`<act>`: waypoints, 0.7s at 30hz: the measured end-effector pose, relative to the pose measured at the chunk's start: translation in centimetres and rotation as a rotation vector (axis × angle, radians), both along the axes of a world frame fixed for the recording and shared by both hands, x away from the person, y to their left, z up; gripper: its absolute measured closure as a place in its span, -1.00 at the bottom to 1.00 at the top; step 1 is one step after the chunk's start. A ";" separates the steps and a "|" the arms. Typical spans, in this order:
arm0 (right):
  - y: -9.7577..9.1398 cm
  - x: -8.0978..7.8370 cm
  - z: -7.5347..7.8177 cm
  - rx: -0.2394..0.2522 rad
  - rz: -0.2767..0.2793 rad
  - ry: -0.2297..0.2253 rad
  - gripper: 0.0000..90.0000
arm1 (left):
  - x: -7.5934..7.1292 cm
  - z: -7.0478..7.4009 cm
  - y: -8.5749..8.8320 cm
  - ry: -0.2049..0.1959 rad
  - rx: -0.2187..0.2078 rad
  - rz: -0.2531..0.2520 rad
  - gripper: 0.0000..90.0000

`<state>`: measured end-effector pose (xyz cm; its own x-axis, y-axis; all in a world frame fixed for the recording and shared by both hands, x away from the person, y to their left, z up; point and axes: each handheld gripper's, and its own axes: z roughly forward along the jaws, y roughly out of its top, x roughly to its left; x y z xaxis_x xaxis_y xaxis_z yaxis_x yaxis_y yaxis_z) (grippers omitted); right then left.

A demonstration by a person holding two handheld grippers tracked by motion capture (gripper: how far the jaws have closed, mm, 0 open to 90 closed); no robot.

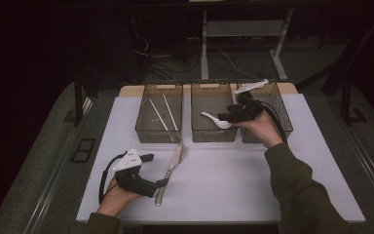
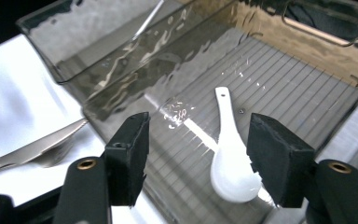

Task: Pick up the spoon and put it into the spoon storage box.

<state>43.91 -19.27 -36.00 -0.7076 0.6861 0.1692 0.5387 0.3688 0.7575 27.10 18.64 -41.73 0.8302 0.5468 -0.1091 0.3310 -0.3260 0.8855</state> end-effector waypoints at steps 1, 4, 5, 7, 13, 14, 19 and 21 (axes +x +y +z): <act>-0.3 -0.4 0.1 0.013 0.004 -0.006 -0.16 | 0.0 0.0 0.0 -0.001 0.000 0.001 -1.00; -1.2 -1.8 0.2 0.047 0.016 -0.029 -0.22 | 0.0 0.1 0.0 -0.002 -0.004 0.004 -1.00; -1.4 -2.3 0.2 0.059 0.022 -0.028 -0.23 | 0.0 0.1 0.0 -0.003 0.000 0.001 -1.00; -1.8 -3.1 0.2 0.068 0.030 -0.034 -0.26 | 0.0 0.1 -0.1 -0.001 0.000 -0.001 -1.00; -3.0 -5.5 -0.2 0.104 0.053 -0.044 -0.33 | 0.1 0.2 -0.4 -0.004 0.004 -0.006 -1.00; -3.1 -5.8 -0.3 0.106 0.053 -0.049 -0.34 | 0.0 0.1 -0.4 -0.003 0.004 -0.005 -1.00; -3.7 -7.9 -1.0 0.089 0.015 -0.091 -0.42 | 0.1 0.1 -0.5 -0.002 0.008 -0.007 -1.00; -4.0 -8.6 -1.3 0.092 0.012 -0.089 -0.47 | 0.0 0.1 -0.5 -0.003 0.005 -0.005 -1.00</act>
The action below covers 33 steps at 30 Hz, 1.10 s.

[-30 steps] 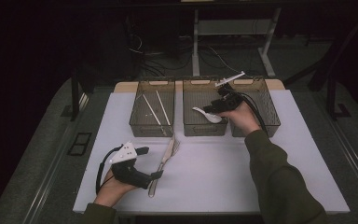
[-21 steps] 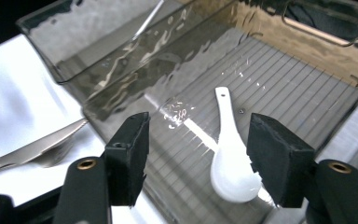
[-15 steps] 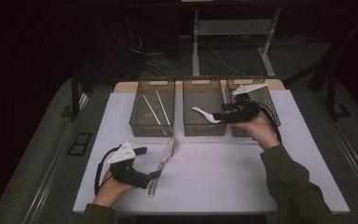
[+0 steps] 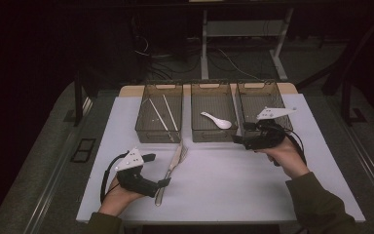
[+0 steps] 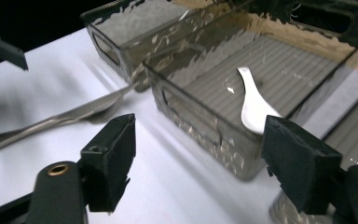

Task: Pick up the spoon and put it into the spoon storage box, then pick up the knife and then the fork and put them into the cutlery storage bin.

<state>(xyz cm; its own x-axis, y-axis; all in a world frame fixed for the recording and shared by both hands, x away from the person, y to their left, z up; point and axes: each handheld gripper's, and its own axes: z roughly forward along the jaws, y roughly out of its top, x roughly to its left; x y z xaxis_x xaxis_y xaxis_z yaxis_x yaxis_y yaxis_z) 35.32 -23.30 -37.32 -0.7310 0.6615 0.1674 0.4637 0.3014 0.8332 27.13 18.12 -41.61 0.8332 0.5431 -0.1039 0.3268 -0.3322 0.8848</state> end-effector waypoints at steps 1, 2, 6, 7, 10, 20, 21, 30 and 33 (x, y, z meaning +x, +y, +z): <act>0.0 0.0 0.0 0.000 0.000 0.000 -0.47 | 0.0 0.0 0.0 0.000 0.000 0.000 -1.00; -0.4 -0.7 -0.3 0.012 -0.005 -0.005 -0.51 | 0.0 0.0 0.0 0.001 0.003 0.001 -1.00; -1.1 -1.9 -1.0 0.028 -0.027 -0.023 -0.57 | 0.1 -0.1 0.1 0.002 0.002 0.003 -1.00; -1.2 -2.2 -1.1 0.027 -0.029 -0.025 -0.58 | 0.1 -0.1 0.1 0.002 0.002 0.003 -1.00; -1.6 -3.2 -1.7 0.023 -0.026 -0.039 -0.59 | 0.1 0.0 0.2 0.000 0.001 0.007 -1.00; -3.5 -6.6 -3.8 0.014 -0.059 -0.074 -0.62 | 0.1 0.1 0.2 -0.001 0.010 0.028 -0.97; -3.7 -6.8 -4.0 0.020 -0.064 -0.069 -0.62 | 0.1 0.1 0.2 -0.001 0.010 0.028 -0.95; -4.9 -8.3 -5.1 -0.006 -0.084 -0.054 -0.62 | 1.0 0.1 -0.2 -0.014 0.035 0.053 -0.69; -5.1 -8.9 -5.4 -0.029 -0.086 -0.052 -0.62 | 1.7 0.1 -0.4 -0.011 0.030 0.065 -0.65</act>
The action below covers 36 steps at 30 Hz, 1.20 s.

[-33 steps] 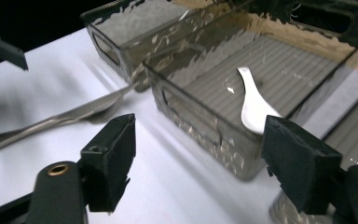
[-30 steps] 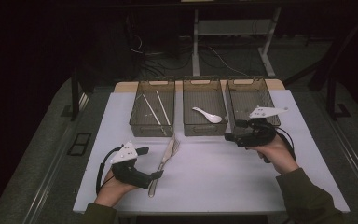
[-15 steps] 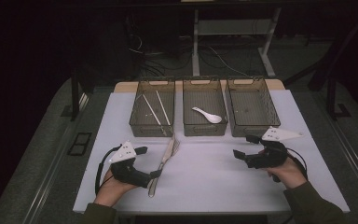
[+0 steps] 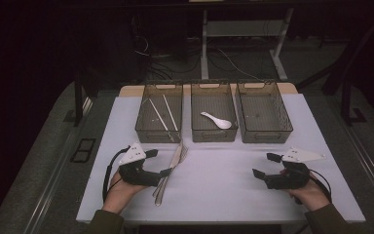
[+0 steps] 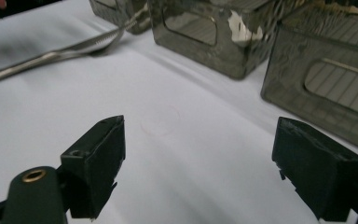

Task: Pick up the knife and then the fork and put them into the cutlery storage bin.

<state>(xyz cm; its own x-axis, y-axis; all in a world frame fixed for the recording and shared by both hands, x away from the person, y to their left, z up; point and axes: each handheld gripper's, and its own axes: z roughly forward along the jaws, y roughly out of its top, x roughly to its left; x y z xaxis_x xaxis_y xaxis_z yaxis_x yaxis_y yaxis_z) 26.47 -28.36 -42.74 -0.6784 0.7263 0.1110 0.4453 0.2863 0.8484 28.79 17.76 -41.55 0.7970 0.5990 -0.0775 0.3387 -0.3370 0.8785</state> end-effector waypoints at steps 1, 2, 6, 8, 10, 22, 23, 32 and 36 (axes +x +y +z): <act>-0.1 -0.2 -0.1 -0.002 -0.003 0.000 -0.62 | 0.2 0.0 -0.1 -0.002 0.006 0.003 -0.63; -0.2 -0.3 -0.1 -0.002 -0.009 0.000 -0.62 | 0.5 0.1 -0.2 -0.002 0.010 0.013 -0.61; -0.6 -0.9 -0.3 0.001 -0.013 0.002 -0.62 | 1.2 -0.1 -0.9 0.011 0.046 0.017 -0.55; -0.7 -1.2 -0.4 -0.005 -0.019 0.005 -0.62 | 1.5 -0.4 -1.3 0.018 0.062 0.019 -0.51; -0.9 -1.3 -0.5 -0.005 -0.020 0.005 -0.62 | 1.6 -0.6 -1.6 0.029 0.068 0.029 -0.47; -1.0 -1.4 -0.6 -0.005 -0.023 0.005 -0.62 | 1.0 -2.7 -3.0 0.102 0.168 0.051 -0.18; -1.0 -1.4 -0.6 -0.006 -0.023 0.004 -0.62 | 0.9 -2.8 -3.1 0.106 0.178 0.051 -0.17; -1.0 -1.3 -0.6 -0.008 -0.020 0.007 -0.62 | 0.7 -3.3 -3.1 0.121 0.217 0.042 -0.02; -1.1 -1.3 -0.6 -0.006 -0.022 0.005 -0.62 | 0.7 -3.5 -3.0 0.125 0.238 0.039 0.13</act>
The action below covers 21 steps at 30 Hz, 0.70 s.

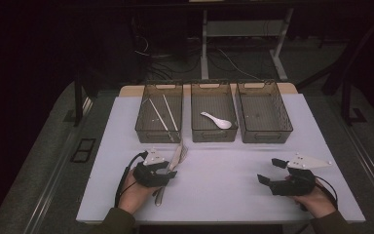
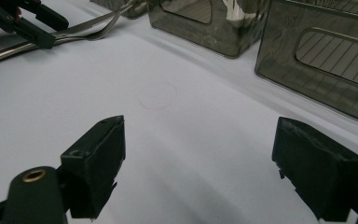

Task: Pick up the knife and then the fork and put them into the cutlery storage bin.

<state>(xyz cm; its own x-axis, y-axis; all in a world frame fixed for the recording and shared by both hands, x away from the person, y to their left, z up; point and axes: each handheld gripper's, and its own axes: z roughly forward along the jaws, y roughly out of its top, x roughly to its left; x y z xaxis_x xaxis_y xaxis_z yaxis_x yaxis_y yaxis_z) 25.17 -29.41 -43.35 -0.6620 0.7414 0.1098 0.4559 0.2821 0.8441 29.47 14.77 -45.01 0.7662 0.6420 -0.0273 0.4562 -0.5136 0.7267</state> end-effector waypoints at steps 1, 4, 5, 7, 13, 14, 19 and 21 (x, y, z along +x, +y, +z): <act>0.0 0.0 0.0 0.000 -0.001 0.002 -0.62 | 0.0 0.0 -0.1 0.005 -0.003 0.002 0.18; 0.0 0.0 0.0 -0.001 0.000 0.002 -0.62 | -0.1 0.0 -0.1 0.001 0.008 0.001 0.28; 0.0 0.0 0.0 -0.001 -0.001 0.002 -0.62 | -0.1 0.0 -0.1 0.001 0.008 0.001 0.32; 0.0 0.0 0.0 -0.001 -0.001 0.001 -0.62 | -0.1 0.0 -0.1 0.004 0.010 0.003 0.36; 0.0 0.1 -0.1 -0.004 -0.002 0.002 -0.62 | -0.1 0.0 -0.1 0.017 -0.002 0.017 0.40; 0.0 0.1 -0.1 -0.004 -0.002 0.002 -0.62 | -0.1 0.1 -0.1 0.023 -0.003 0.020 0.41; -0.1 0.1 -0.1 -0.002 -0.006 0.005 -0.62 | 0.0 0.2 0.1 0.033 -0.004 0.023 0.46; -0.1 0.1 -0.1 0.001 -0.007 0.006 -0.62 | 0.0 0.2 0.2 0.035 -0.012 0.026 0.49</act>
